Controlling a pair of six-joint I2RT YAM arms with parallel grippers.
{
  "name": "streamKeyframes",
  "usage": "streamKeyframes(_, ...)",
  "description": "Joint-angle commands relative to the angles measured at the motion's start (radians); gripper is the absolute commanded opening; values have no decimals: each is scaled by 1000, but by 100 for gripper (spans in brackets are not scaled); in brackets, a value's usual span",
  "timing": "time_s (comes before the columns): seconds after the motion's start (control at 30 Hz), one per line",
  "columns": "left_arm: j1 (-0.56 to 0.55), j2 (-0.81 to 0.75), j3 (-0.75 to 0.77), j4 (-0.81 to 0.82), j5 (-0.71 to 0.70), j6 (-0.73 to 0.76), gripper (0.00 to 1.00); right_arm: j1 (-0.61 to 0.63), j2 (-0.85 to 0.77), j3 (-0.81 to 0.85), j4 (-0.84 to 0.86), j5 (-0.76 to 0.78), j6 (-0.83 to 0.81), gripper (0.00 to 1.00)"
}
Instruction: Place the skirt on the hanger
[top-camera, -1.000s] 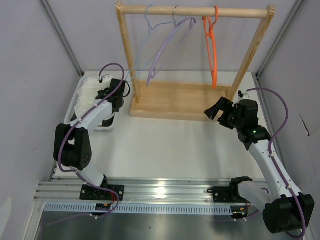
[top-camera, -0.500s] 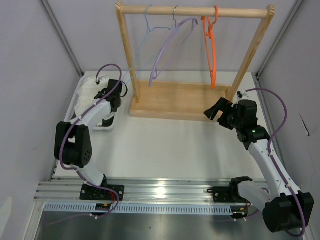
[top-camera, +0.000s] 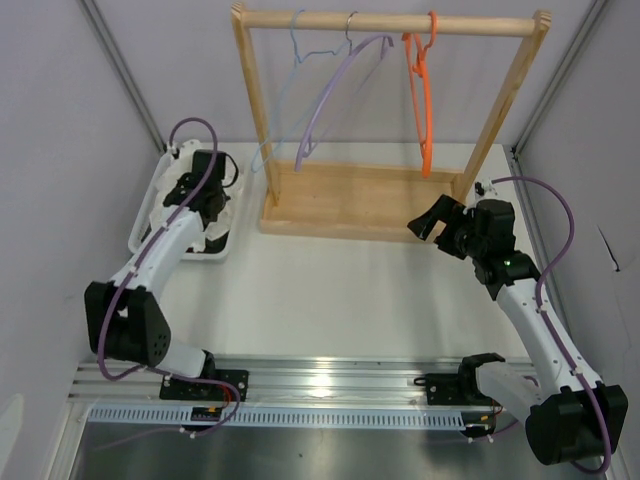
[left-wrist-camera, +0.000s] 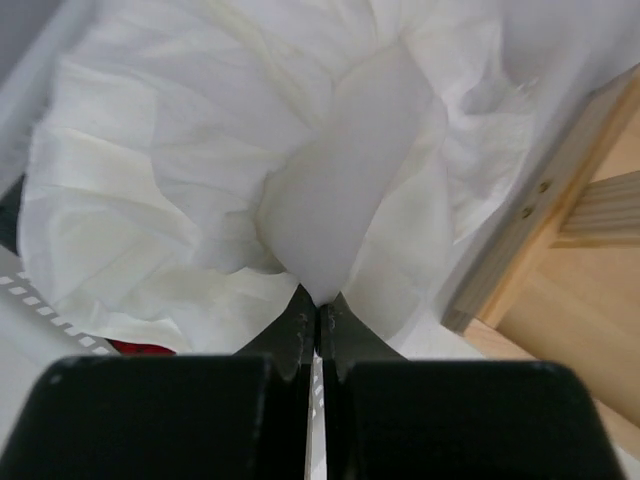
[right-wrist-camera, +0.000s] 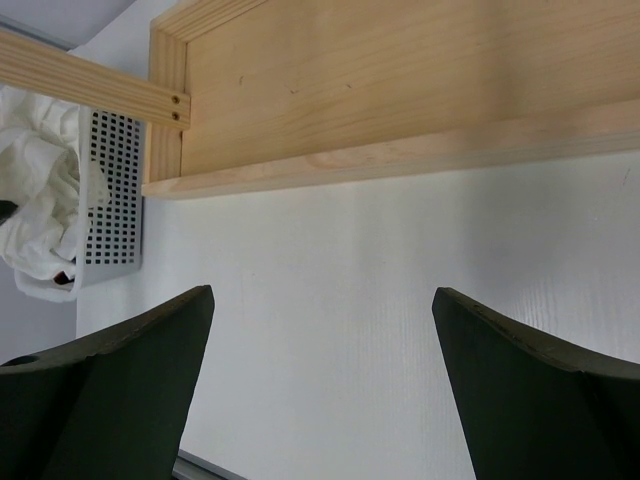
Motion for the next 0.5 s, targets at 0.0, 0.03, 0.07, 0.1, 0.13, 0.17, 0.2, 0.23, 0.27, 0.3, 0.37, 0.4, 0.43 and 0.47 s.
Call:
streamKeyframes(0.0, 21, -158, 76, -15, 46, 26, 0, 0, 2, 21, 39, -22, 10, 99)
streamKeyframes(0.03, 21, -180, 80, -31, 53, 31, 0, 0, 2, 23, 39, -24, 8, 99)
streamKeyframes(0.07, 21, -198, 83, -35, 64, 36, 0, 2, 0, 25, 41, -24, 10, 99)
streamKeyframes(0.1, 23, -240, 93, -37, 89, 49, 0, 3, 2, 28, 44, -24, 8, 99)
streamKeyframes(0.13, 23, -257, 96, -55, 96, 55, 0, 2, 2, 29, 44, -24, 8, 99)
streamKeyframes(0.17, 23, -275, 109, -65, 106, 60, 0, 3, 2, 31, 44, -24, 7, 100)
streamKeyframes(0.2, 23, -307, 111, -72, 135, 77, 0, 5, 4, 34, 44, -22, 7, 99)
streamKeyframes(0.23, 23, -323, 116, -84, 155, 83, 0, 6, 5, 37, 44, -22, 5, 99)
streamKeyframes(0.27, 23, -338, 132, -92, 172, 91, 0, 8, 7, 40, 44, -24, 4, 99)
streamKeyframes(0.3, 23, -367, 137, -100, 226, 111, 0, 11, 8, 44, 44, -24, 1, 99)
streamKeyframes(0.37, 23, -393, 158, -108, 286, 128, 0, 13, 10, 55, 44, -24, -3, 99)
streamKeyframes(0.4, 23, -405, 162, -111, 320, 143, 0, 16, 11, 58, 44, -24, -4, 99)
streamKeyframes(0.43, 23, -430, 165, -118, 386, 149, 0, 19, 13, 63, 44, -24, -6, 99)
streamKeyframes(0.47, 21, -444, 168, -124, 415, 151, 0, 20, 13, 71, 42, -24, -6, 99)
